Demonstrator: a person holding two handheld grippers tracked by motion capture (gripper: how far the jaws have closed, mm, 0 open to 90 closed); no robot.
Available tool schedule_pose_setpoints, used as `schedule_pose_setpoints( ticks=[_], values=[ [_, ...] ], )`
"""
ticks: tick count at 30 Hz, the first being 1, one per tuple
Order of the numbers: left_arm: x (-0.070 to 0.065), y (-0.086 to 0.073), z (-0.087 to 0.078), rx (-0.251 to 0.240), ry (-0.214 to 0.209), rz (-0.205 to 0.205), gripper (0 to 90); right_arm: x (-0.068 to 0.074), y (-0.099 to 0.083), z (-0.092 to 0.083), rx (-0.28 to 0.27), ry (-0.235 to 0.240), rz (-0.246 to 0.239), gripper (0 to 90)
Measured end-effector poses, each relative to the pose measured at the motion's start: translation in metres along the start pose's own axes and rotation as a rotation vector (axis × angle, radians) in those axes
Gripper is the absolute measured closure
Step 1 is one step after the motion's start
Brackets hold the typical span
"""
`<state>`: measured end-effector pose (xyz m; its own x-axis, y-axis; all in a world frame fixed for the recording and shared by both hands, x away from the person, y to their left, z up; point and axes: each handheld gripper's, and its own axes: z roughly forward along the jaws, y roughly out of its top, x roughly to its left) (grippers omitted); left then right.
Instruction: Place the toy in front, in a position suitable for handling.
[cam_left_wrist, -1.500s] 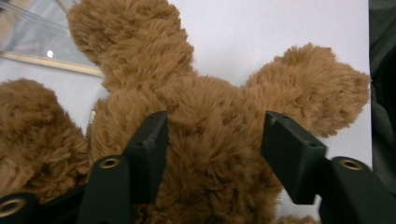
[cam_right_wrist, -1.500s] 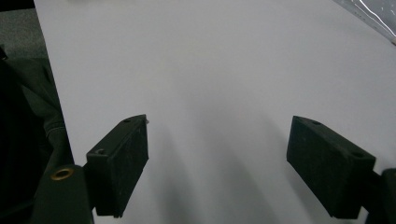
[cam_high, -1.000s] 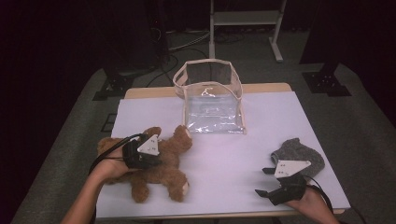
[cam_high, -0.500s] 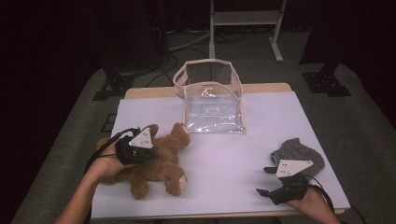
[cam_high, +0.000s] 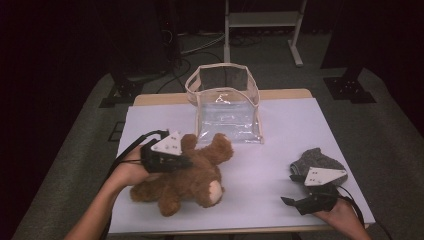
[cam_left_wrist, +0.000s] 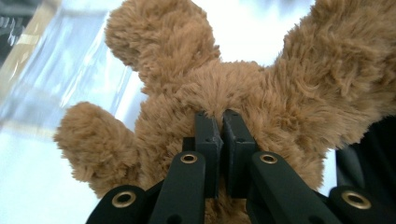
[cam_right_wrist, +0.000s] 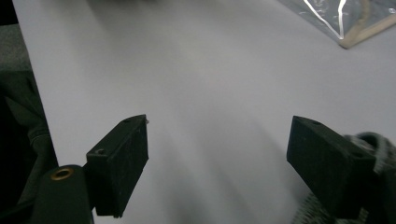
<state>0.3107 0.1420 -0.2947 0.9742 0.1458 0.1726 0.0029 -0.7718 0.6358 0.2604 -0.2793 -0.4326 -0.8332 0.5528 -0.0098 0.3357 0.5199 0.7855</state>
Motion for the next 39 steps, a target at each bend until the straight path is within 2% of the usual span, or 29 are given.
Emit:
schedule_pose_setpoints(
  ticks=[3,4,5,6,10,12,15,18,22,27,31,32,34,36,38,39],
  values=[
    [-0.001,0.025,0.016,-0.007,-0.033,0.048,86.3,-0.009,-0.005,-0.013,-0.025,-0.035,0.031,19.5],
    [-0.002,0.033,0.022,-0.017,-0.043,0.052,86.3,-0.009,-0.005,-0.013,-0.025,-0.035,0.031,19.5],
    [-0.002,0.049,0.036,-0.015,-0.055,0.072,86.4,-0.013,-0.008,-0.020,-0.040,-0.054,0.048,19.5],
    [-0.002,0.049,0.036,-0.015,-0.055,0.072,86.3,-0.015,-0.009,-0.024,-0.048,-0.064,0.053,19.5],
    [-0.004,0.072,0.070,-0.004,-0.089,0.093,86.3,-0.019,-0.013,-0.033,-0.070,-0.088,0.070,19.6],
    [-0.007,0.080,0.090,0.015,-0.121,0.098,86.3,-0.022,-0.015,-0.037,-0.078,-0.098,0.078,19.5],
    [-0.010,0.083,0.119,0.036,-0.166,0.088,86.6,-0.025,-0.018,-0.038,-0.069,-0.106,0.084,19.8],
    [-0.013,0.084,0.134,0.021,-0.192,0.079,86.3,-0.025,-0.020,-0.039,-0.060,-0.113,0.084,19.9],
    [-0.012,0.082,0.129,0.019,-0.211,0.079,80.7,-0.027,-0.021,-0.038,-0.059,-0.111,0.089,19.9],
    [-0.016,0.081,0.115,-0.002,-0.190,0.086,58.0,-0.027,-0.019,-0.036,-0.042,-0.108,0.085,19.9],
    [-0.018,0.078,0.093,-0.027,-0.179,0.115,53.3,-0.031,-0.013,-0.039,-0.034,-0.124,0.083,19.9],
    [-0.018,0.077,0.088,-0.029,-0.173,0.121,52.5,-0.038,-0.011,-0.038,-0.010,-0.128,0.084,19.9],
    [-0.015,0.072,0.079,-0.033,-0.166,0.113,51.8,-0.041,-0.010,-0.037,0.003,-0.129,0.085,20.1],
    [-0.012,0.065,0.072,-0.034,-0.155,0.099,50.5,-0.049,-0.008,-0.034,0.033,-0.133,0.083,20.8],
    [-0.009,0.058,0.065,-0.033,-0.140,0.086,48.5,-0.061,-0.005,-0.029,0.085,-0.141,0.082,22.3],
    [-0.006,0.054,0.062,-0.035,-0.133,0.077,48.5,-0.061,-0.005,-0.029,0.085,-0.141,0.082,22.3]
  ],
)
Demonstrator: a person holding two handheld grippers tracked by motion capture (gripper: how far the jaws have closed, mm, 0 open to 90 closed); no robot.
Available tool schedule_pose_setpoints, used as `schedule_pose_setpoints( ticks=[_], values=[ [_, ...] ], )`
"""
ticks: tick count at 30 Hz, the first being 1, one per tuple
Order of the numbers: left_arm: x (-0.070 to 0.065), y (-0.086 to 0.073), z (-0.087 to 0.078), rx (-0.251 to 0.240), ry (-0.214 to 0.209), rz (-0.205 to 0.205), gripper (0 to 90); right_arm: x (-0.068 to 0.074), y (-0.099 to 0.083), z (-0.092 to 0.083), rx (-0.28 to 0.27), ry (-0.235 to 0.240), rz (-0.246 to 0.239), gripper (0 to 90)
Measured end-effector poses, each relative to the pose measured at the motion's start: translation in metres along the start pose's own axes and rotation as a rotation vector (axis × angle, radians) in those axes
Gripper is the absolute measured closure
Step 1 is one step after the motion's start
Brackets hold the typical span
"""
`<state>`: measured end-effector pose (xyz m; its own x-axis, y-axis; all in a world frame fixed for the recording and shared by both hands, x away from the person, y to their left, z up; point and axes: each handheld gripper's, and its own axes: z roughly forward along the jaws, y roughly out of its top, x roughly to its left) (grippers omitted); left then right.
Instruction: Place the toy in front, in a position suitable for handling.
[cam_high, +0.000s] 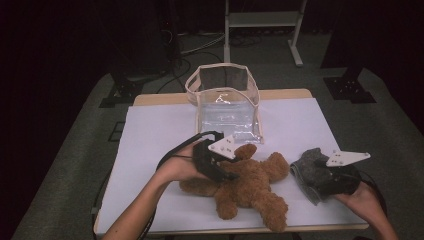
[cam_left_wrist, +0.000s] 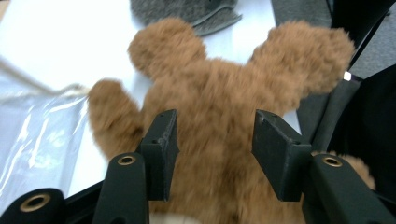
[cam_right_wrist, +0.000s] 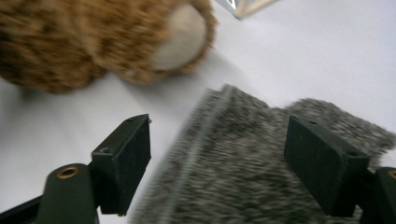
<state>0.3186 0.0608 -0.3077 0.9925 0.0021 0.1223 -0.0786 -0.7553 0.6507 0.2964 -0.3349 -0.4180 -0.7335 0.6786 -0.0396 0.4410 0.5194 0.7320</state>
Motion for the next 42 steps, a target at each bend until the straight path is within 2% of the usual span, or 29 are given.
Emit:
schedule_pose_setpoints(
  ticks=[3,6,8,10,13,15,21,22,23,24,26,28,30,31,34,35,36,37,38,42],
  values=[
    [0.004,-0.011,-0.010,0.001,0.020,-0.020,46.8,-0.012,0.005,0.011,0.067,-0.004,-0.005,25.3],
    [0.007,-0.023,-0.018,-0.001,0.031,-0.045,46.4,-0.017,0.007,0.017,0.091,-0.002,0.002,28.2],
    [0.009,-0.032,-0.022,0.019,0.042,-0.053,43.9,-0.023,0.007,0.025,0.115,-0.004,0.019,32.1],
    [0.011,-0.040,-0.025,0.024,0.034,-0.068,38.6,-0.025,0.006,0.030,0.128,0.000,0.037,35.0],
    [0.012,-0.053,-0.030,0.013,0.034,-0.093,36.7,-0.025,0.005,0.035,0.142,-0.001,0.030,39.3],
    [0.012,-0.061,-0.030,0.027,0.038,-0.096,33.8,-0.024,0.003,0.038,0.154,-0.003,0.020,43.9],
    [0.013,-0.081,-0.020,0.060,0.020,-0.118,29.6,-0.023,-0.004,0.038,0.130,0.012,0.035,61.1],
    [0.013,-0.083,-0.017,0.066,0.021,-0.122,28.8,-0.023,-0.004,0.037,0.129,0.016,0.033,64.6],
    [0.014,-0.085,-0.015,0.072,0.022,-0.118,26.2,-0.022,-0.005,0.036,0.128,0.027,0.024,71.9],
    [0.014,-0.087,-0.013,0.071,0.027,-0.126,26.2,-0.022,-0.005,0.036,0.128,0.027,0.024,71.9],
    [0.016,-0.090,-0.010,0.054,0.037,-0.138,25.9,-0.022,-0.007,0.035,0.117,0.042,0.020,79.2],
    [0.017,-0.093,-0.008,0.041,0.036,-0.163,27.1,-0.023,-0.008,0.035,0.110,0.048,0.023,80.3],
    [0.017,-0.095,-0.008,0.033,0.022,-0.186,36.4,-0.024,-0.010,0.033,0.093,0.060,0.033,81.7],
    [0.016,-0.096,-0.008,0.034,0.010,-0.194,37.9,-0.025,-0.011,0.032,0.086,0.069,0.041,82.2],
    [0.012,-0.095,-0.008,0.049,0.015,-0.198,39.0,-0.025,-0.015,0.022,0.044,0.119,0.049,82.7],
    [0.010,-0.094,-0.008,0.055,0.021,-0.198,39.0,-0.025,-0.015,0.022,0.044,0.119,0.049,82.7],
    [0.009,-0.093,-0.007,0.061,0.021,-0.203,39.1,-0.024,-0.014,0.017,0.020,0.133,0.051,82.7],
    [0.007,-0.091,-0.006,0.065,0.026,-0.205,39.1,-0.020,-0.010,0.005,-0.020,0.153,0.042,82.6],
    [0.006,-0.089,-0.006,0.073,0.027,-0.205,39.1,-0.020,-0.010,0.005,-0.020,0.153,0.042,82.6],
    [0.002,-0.083,-0.003,0.092,0.043,-0.206,39.5,-0.009,0.007,-0.024,-0.112,0.175,0.003,82.4]
  ],
)
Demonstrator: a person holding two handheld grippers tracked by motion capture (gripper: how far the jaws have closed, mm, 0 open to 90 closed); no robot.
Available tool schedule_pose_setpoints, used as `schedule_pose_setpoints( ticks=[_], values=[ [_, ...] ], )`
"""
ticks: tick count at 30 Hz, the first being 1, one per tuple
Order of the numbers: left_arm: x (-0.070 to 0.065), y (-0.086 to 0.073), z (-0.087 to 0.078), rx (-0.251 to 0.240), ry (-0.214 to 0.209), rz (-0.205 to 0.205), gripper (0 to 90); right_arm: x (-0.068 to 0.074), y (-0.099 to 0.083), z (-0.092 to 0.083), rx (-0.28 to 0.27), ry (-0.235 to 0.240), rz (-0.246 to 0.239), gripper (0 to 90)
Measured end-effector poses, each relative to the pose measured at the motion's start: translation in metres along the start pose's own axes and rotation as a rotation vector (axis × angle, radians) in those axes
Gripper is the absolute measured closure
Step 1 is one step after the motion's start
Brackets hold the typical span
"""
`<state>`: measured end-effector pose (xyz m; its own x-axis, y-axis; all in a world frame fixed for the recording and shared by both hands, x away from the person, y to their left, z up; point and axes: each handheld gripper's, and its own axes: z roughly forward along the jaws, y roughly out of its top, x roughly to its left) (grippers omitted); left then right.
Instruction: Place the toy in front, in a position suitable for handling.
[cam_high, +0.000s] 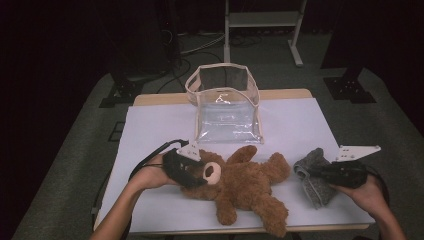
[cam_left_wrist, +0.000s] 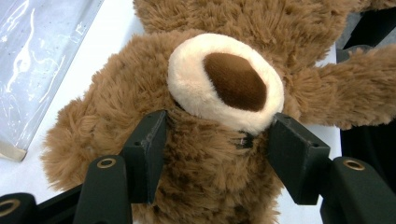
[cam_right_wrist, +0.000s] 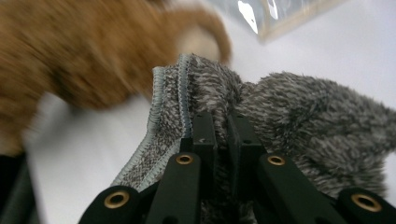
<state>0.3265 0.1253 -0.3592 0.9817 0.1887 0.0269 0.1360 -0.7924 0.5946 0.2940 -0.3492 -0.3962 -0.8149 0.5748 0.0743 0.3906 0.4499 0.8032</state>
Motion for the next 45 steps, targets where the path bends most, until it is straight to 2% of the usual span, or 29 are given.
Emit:
schedule_pose_setpoints(
  ticks=[3,5,9,10,11,13,15,18,20,21,22,23,24,27,30,31,34,37,40,42,43,44,45],
  values=[
    [-0.001,0.001,0.001,0.001,0.006,-0.002,39.8,0.018,0.020,-0.008,-0.055,0.056,-0.051,82.1],
    [0.000,0.001,0.001,-0.008,0.007,-0.010,40.0,0.034,0.034,-0.004,-0.071,0.099,-0.100,82.2],
    [-0.001,0.002,0.002,-0.010,0.012,-0.014,40.1,0.067,0.064,0.024,-0.066,0.196,-0.208,82.2],
    [-0.002,0.002,0.002,-0.011,0.013,-0.017,40.1,0.082,0.077,0.042,-0.048,0.236,-0.256,82.3],
    [-0.003,0.002,0.002,-0.005,0.016,-0.013,40.1,0.082,0.077,0.042,-0.048,0.236,-0.256,82.3],
    [-0.003,0.002,0.001,-0.001,0.016,-0.010,40.2,0.100,0.089,0.066,-0.017,0.299,-0.309,82.2],
    [-0.004,0.001,0.001,0.002,0.017,-0.005,40.2,0.107,0.089,0.079,0.027,0.305,-0.340,82.3],
    [-0.008,-0.001,0.000,-0.012,0.013,-0.015,40.8,0.105,0.083,0.086,0.077,0.290,-0.353,82.6],
    [-0.012,-0.002,-0.002,-0.028,-0.003,-0.012,42.1,0.103,0.081,0.085,0.084,0.281,-0.350,82.7],
    [-0.013,-0.002,-0.003,-0.044,-0.019,-0.010,44.5,0.101,0.080,0.083,0.090,0.268,-0.355,82.7],
    [-0.017,-0.001,-0.004,-0.067,-0.056,0.001,51.5,0.100,0.080,0.082,0.097,0.256,-0.352,82.7],
    [-0.020,0.001,-0.003,-0.047,-0.053,0.004,50.2,0.096,0.080,0.080,0.102,0.238,-0.353,82.7],
    [-0.022,0.002,-0.002,-0.029,-0.028,0.018,48.7,0.094,0.080,0.079,0.105,0.239,-0.348,82.6],
    [-0.022,0.004,-0.001,-0.023,-0.011,0.025,41.3,0.089,0.080,0.080,0.111,0.238,-0.348,82.7],
    [-0.021,0.004,-0.002,-0.023,0.002,0.041,41.2,0.087,0.080,0.081,0.121,0.237,-0.357,82.9],
    [-0.020,0.003,-0.003,-0.025,0.001,0.034,41.3,0.086,0.079,0.080,0.119,0.241,-0.355,82.9],
    [-0.018,0.001,-0.001,-0.034,-0.010,0.025,43.0,0.082,0.071,0.076,0.131,0.232,-0.339,82.9],
    [-0.018,0.002,0.002,-0.038,0.002,0.020,44.8,0.074,0.061,0.069,0.159,0.201,-0.309,82.9],
    [-0.018,0.004,0.006,-0.018,0.024,0.020,45.4,0.074,0.060,0.062,0.140,0.193,-0.288,82.9],
    [-0.017,0.007,0.008,-0.006,0.037,0.026,45.5,0.081,0.068,0.059,0.107,0.193,-0.306,82.9],
    [-0.017,0.008,0.008,-0.002,0.037,0.026,45.5,0.086,0.073,0.058,0.088,0.202,-0.316,82.9],
    [-0.016,0.010,0.009,0.003,0.041,0.030,45.5,0.097,0.084,0.061,0.050,0.238,-0.340,82.9],
    [-0.016,0.011,0.009,0.006,0.047,0.028,45.5,0.097,0.084,0.061,0.050,0.238,-0.340,82.9]
  ],
)
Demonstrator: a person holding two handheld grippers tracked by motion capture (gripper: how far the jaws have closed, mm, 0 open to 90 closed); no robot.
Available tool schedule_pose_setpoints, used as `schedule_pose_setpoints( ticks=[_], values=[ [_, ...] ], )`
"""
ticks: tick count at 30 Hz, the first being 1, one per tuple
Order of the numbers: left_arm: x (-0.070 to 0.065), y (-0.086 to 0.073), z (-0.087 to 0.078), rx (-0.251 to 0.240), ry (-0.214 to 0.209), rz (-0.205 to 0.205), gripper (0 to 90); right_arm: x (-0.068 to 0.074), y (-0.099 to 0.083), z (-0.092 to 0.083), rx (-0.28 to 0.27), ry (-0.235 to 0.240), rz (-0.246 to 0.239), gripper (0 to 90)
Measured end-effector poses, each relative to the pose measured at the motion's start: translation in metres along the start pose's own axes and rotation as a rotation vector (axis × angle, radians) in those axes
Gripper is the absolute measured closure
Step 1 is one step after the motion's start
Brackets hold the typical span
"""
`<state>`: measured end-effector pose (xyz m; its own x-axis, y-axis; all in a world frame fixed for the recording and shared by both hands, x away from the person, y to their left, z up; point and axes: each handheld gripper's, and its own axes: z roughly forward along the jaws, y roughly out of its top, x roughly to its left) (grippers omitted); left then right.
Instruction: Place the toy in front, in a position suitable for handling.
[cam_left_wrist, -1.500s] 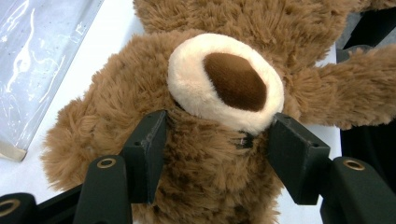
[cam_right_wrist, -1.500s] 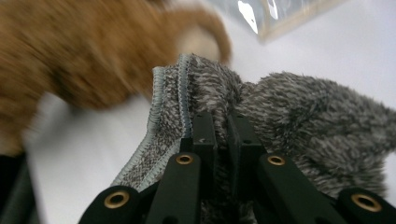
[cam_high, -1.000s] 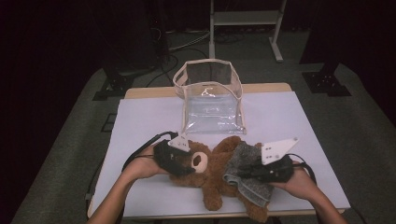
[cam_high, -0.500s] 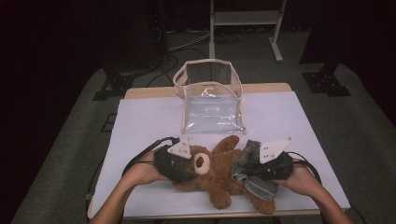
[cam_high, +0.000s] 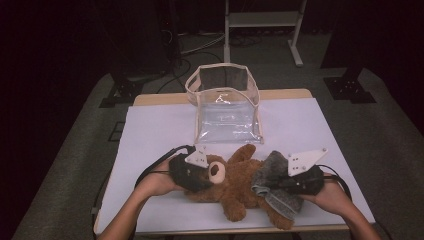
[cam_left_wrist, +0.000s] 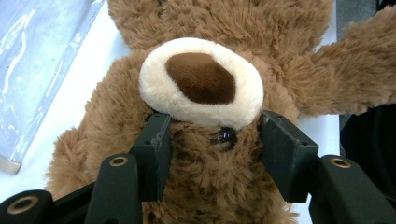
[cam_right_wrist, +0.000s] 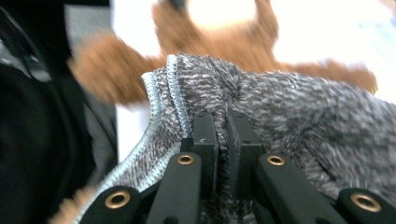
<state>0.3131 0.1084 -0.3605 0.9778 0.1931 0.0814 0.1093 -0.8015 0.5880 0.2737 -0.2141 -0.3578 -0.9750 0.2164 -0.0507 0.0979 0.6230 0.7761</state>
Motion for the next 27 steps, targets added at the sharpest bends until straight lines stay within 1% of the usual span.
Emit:
schedule_pose_setpoints(
  ticks=[1,3,4,5,7,8,9,10,11,18,20,22,23,25,27],
  values=[
    [0.001,0.001,0.000,0.004,0.002,0.004,45.5,0.004,0.006,0.004,0.000,0.009,-0.021,82.8],
    [0.002,0.000,-0.001,0.003,0.002,-0.002,45.4,0.009,0.014,0.014,0.026,0.016,-0.056,82.8],
    [0.003,0.000,-0.002,0.004,0.001,0.000,44.6,0.008,0.011,0.022,0.061,0.016,-0.063,82.8],
    [0.003,-0.001,-0.003,-0.002,-0.001,-0.004,44.6,0.008,0.011,0.022,0.061,0.016,-0.063,82.8],
    [0.004,-0.003,-0.005,-0.016,-0.003,-0.004,43.0,0.005,0.002,0.022,0.051,0.026,-0.036,82.9],
    [0.005,-0.005,-0.006,-0.020,-0.008,-0.006,43.2,0.005,-0.007,0.018,0.051,0.021,-0.020,82.9],
    [0.005,-0.005,-0.006,-0.021,-0.010,-0.005,43.2,0.005,-0.007,0.018,0.051,0.021,-0.020,82.9],
    [0.005,-0.006,-0.005,-0.021,-0.011,-0.007,43.3,0.006,-0.015,0.014,0.052,0.016,-0.003,82.8],
    [0.004,-0.006,-0.005,-0.024,-0.009,-0.006,43.3,0.006,-0.015,0.014,0.052,0.016,-0.003,82.8],
    [0.004,-0.004,-0.004,-0.024,-0.004,-0.011,43.5,0.013,-0.050,-0.008,0.122,-0.039,0.071,82.6],
    [0.005,-0.004,-0.004,-0.019,-0.006,-0.009,43.5,0.013,-0.055,-0.013,0.124,-0.050,0.084,82.6],
    [0.005,-0.003,-0.003,-0.008,0.000,-0.011,43.1,0.015,-0.052,-0.018,0.101,-0.054,0.085,82.6],
    [0.005,-0.002,-0.002,-0.004,0.001,-0.015,43.0,0.016,-0.048,-0.019,0.089,-0.056,0.077,82.6],
    [0.006,0.000,-0.002,0.003,0.003,-0.019,43.0,0.018,-0.037,-0.019,0.058,-0.054,0.047,82.6],
    [0.006,0.001,-0.002,0.009,0.005,-0.014,42.9,0.020,-0.026,-0.015,0.037,-0.044,0.016,82.6]
  ],
)
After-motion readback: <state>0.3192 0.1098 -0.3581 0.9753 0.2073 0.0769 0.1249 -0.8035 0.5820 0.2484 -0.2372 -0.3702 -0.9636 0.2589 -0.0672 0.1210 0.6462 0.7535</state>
